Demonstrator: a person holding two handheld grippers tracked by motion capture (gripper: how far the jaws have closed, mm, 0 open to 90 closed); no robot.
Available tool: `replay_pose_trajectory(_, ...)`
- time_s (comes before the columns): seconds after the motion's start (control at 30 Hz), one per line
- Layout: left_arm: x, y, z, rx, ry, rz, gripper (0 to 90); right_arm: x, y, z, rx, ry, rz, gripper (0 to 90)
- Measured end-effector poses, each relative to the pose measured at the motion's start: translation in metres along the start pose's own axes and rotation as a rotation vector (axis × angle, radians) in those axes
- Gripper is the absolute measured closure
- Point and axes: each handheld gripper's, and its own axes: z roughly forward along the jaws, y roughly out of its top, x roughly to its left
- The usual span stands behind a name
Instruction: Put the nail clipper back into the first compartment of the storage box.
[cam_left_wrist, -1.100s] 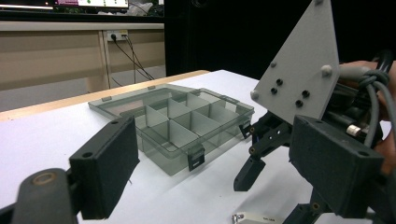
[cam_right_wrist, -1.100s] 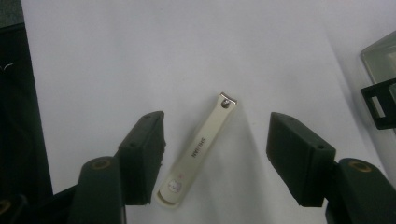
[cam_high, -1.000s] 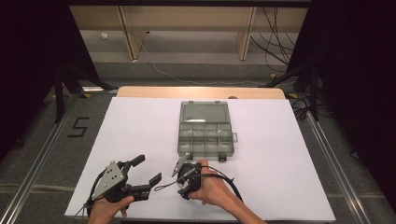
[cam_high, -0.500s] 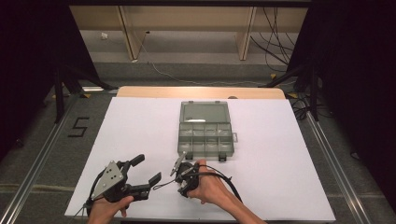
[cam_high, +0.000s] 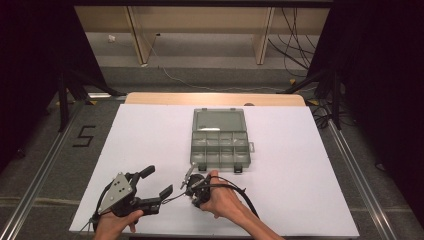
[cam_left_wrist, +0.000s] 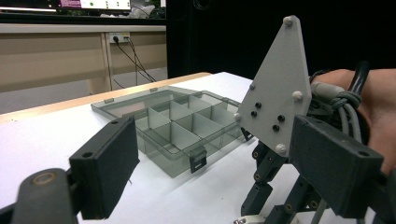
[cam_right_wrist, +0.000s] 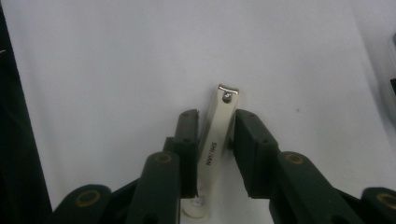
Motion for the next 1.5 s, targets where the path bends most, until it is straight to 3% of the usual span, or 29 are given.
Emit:
replay_pose_trajectory(0.27,0.0,0.0,0.0,-0.004,0.0,-0.004,15.5,0.0,0.001,0.0,0.006,-0.004,-0.011,76.9)
replay_pose_trajectory(0.47,0.0,0.001,-0.001,-0.009,0.004,-0.007,15.5,-0.002,-0.001,-0.004,-0.027,-0.008,-0.02,76.9)
replay_pose_trajectory(0.63,0.0,0.001,-0.001,-0.009,0.004,-0.005,15.5,-0.006,-0.003,-0.012,-0.078,-0.001,-0.01,77.0)
replay_pose_trajectory(0.83,0.001,0.001,-0.001,-0.008,0.004,-0.005,15.5,-0.013,-0.009,-0.022,-0.18,-0.003,0.008,77.0)
replay_pose_trajectory(1.03,0.001,0.001,-0.001,-0.012,0.003,-0.006,15.5,-0.019,-0.011,-0.026,-0.225,-0.019,0.019,76.9)
replay_pose_trajectory(1.5,0.0,0.001,0.0,-0.007,0.0,-0.003,15.5,-0.037,-0.016,-0.052,-0.402,-0.101,0.085,76.9)
